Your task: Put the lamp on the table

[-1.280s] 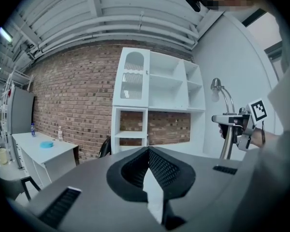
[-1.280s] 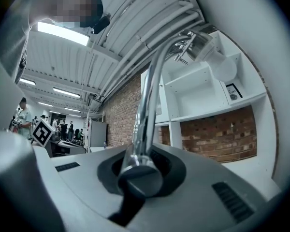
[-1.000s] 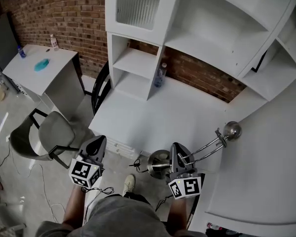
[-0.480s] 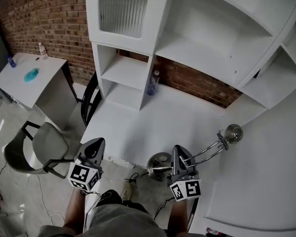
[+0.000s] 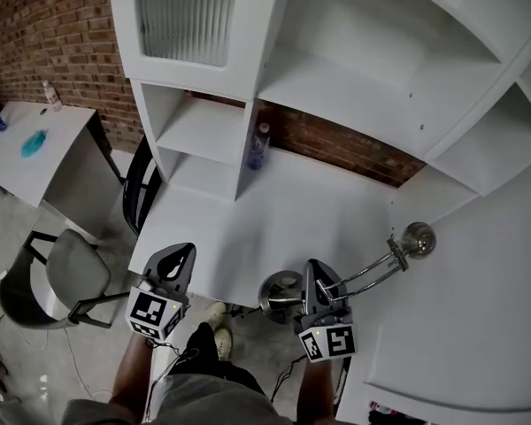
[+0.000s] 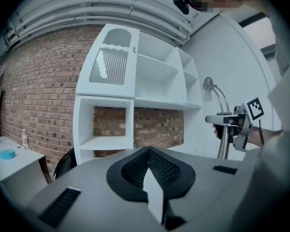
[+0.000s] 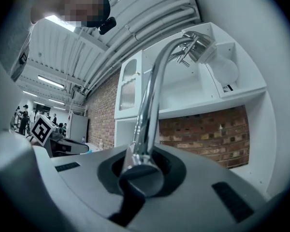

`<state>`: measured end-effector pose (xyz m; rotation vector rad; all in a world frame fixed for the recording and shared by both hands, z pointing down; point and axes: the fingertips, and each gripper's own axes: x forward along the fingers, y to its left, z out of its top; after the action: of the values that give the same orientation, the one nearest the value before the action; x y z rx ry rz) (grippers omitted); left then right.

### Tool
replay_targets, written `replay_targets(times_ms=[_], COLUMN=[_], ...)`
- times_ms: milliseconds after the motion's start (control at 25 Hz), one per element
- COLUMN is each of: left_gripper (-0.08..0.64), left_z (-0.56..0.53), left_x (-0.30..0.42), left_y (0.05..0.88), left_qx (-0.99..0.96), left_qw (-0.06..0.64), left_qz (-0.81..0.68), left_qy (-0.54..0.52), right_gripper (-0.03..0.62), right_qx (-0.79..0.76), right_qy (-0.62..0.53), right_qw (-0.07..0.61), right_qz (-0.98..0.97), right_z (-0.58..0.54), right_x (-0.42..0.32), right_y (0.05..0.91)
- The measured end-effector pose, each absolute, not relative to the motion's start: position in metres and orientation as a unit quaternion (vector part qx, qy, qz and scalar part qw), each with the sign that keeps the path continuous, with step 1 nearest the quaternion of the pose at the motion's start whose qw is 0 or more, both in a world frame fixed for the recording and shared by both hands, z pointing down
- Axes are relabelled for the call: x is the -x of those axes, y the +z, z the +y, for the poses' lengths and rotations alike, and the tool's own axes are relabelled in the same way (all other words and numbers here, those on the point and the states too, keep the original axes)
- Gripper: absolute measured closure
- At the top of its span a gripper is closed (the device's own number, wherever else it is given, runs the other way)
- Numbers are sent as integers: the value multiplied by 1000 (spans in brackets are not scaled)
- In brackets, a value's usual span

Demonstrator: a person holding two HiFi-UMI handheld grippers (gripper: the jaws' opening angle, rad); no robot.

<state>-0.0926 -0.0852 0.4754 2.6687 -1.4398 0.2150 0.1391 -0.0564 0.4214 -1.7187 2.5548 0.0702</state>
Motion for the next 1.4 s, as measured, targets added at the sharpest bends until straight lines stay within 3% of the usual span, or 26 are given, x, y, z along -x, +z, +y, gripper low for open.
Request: replay_targets(times_ms=[1400], left_gripper=[558], left_z=[-264], left_x=[52], left_y=[577], left_qx=[-895], left_qw=[116], left_qz=[-420], left_qy=[98], right_gripper=[573], right_qx=[575], right_qy=[-24], right_qw=[20], right_qz=[818], right_z=[-257], right_x=[-144], right_y=[520])
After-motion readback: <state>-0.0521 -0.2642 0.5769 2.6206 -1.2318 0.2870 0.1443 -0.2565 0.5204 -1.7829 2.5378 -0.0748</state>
